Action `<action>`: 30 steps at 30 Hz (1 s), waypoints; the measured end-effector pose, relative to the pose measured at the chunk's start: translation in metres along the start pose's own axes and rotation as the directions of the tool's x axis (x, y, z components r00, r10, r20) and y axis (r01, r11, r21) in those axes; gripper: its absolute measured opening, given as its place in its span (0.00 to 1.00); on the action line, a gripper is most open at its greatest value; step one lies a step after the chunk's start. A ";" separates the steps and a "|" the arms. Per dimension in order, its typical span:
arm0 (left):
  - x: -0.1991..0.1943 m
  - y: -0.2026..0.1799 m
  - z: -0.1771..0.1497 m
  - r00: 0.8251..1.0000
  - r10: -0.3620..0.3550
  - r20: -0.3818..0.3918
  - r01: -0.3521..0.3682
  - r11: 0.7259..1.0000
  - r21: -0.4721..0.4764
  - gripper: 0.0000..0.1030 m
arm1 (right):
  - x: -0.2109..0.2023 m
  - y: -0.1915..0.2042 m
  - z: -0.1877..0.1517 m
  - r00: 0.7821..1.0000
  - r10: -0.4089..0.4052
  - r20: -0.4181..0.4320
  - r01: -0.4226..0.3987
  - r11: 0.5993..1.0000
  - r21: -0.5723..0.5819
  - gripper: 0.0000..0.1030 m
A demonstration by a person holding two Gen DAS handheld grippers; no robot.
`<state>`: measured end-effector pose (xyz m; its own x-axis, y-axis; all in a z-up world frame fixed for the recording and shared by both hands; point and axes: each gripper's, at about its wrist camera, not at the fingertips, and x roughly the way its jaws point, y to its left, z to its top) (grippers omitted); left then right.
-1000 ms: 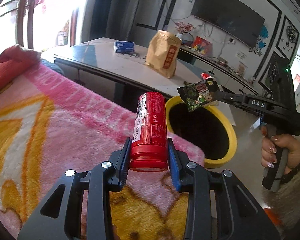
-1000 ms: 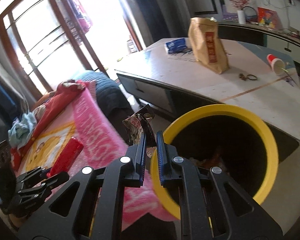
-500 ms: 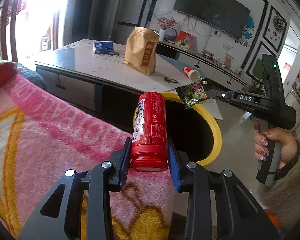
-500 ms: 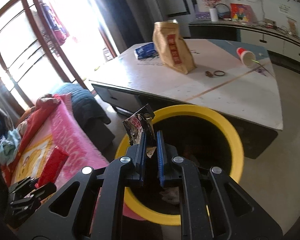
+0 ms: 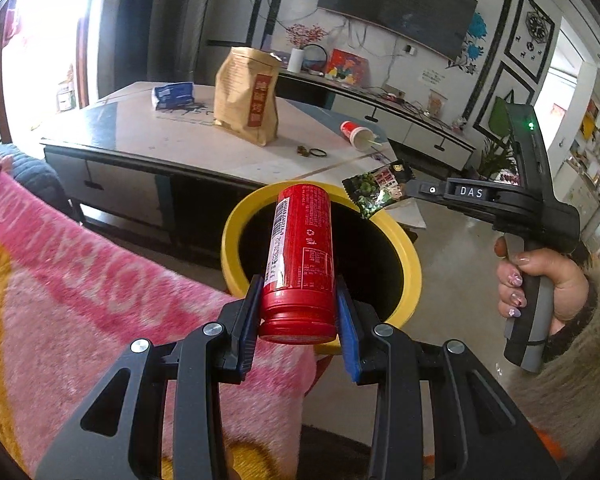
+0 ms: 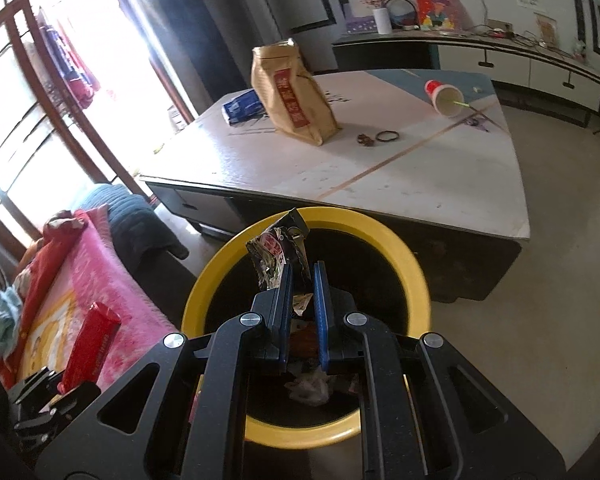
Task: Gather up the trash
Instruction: 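Carry the red can and snack packet over the yellow bin, then open both tools to drop the can and packet into the bin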
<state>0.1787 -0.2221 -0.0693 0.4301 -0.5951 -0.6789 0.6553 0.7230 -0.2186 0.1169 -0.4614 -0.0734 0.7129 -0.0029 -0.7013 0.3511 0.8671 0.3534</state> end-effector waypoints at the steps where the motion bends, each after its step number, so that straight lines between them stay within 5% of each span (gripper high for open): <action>1: 0.004 -0.003 0.002 1.000 -0.003 -0.002 0.003 1.000 0.008 0.32 | 0.000 -0.002 0.000 1.000 -0.004 -0.002 0.004 1.000 0.004 0.06; 11: 0.038 -0.023 0.014 0.999 -0.018 -0.034 0.020 0.999 0.043 0.32 | 0.003 -0.024 -0.004 0.999 -0.007 -0.038 0.009 0.998 0.055 0.07; 13: 0.047 -0.024 0.016 0.999 -0.015 -0.043 0.017 0.999 0.038 0.33 | 0.003 -0.027 -0.006 0.999 0.002 -0.040 0.001 0.997 0.071 0.17; 15: 0.054 -0.024 0.017 0.999 -0.004 -0.051 0.006 0.999 0.032 0.45 | 0.002 -0.029 -0.008 0.999 0.002 -0.037 0.001 0.996 0.084 0.30; 17: 0.057 -0.023 0.017 0.999 0.010 -0.051 -0.009 1.000 0.028 0.70 | -0.001 -0.030 -0.008 0.999 0.004 -0.033 -0.001 0.996 0.087 0.35; 21: 0.053 -0.023 0.017 0.999 0.021 -0.036 -0.020 0.999 0.029 0.89 | -0.012 -0.027 -0.008 1.000 0.004 -0.009 -0.003 0.996 0.094 0.50; 30: 0.023 -0.005 0.011 0.996 0.087 0.016 -0.087 0.996 -0.031 0.94 | -0.032 -0.001 -0.018 1.000 0.003 0.027 -0.004 0.999 0.054 0.73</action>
<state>0.1922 -0.2431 -0.0759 0.4954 -0.5349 -0.6844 0.5958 0.7826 -0.1804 0.0826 -0.4532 -0.0627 0.7298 -0.0141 -0.6835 0.3803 0.8391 0.3889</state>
